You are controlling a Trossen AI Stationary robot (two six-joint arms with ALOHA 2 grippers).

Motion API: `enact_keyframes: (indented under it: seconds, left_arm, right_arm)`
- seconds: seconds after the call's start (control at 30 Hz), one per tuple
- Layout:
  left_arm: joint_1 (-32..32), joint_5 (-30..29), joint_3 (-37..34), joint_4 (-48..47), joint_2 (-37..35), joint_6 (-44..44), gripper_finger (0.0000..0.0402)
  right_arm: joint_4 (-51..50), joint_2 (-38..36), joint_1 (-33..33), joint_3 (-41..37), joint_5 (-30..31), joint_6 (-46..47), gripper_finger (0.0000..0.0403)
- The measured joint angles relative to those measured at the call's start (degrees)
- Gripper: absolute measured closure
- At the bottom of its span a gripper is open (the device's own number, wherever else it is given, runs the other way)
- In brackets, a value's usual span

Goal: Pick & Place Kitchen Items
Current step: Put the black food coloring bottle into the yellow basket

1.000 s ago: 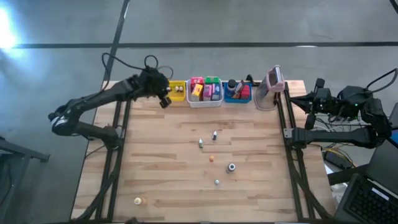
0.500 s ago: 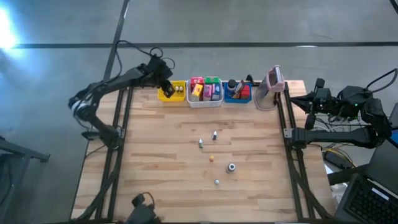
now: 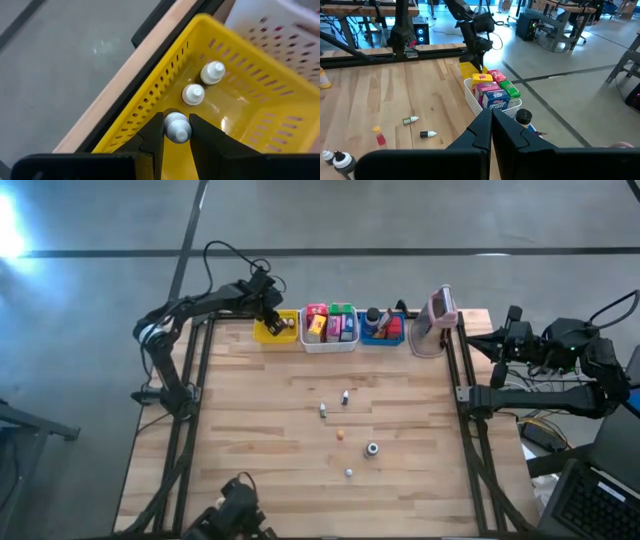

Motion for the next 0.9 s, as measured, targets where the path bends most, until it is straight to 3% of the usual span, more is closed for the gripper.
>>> enact_keyframes:
  seconds: [0.9]
  left_arm:
    - [0.04,0.81,-0.09,3.13,5.19,-2.65,0.0318]
  right_arm:
    - [0.0,-0.01,0.0,0.0,0.0,0.14,0.0394]
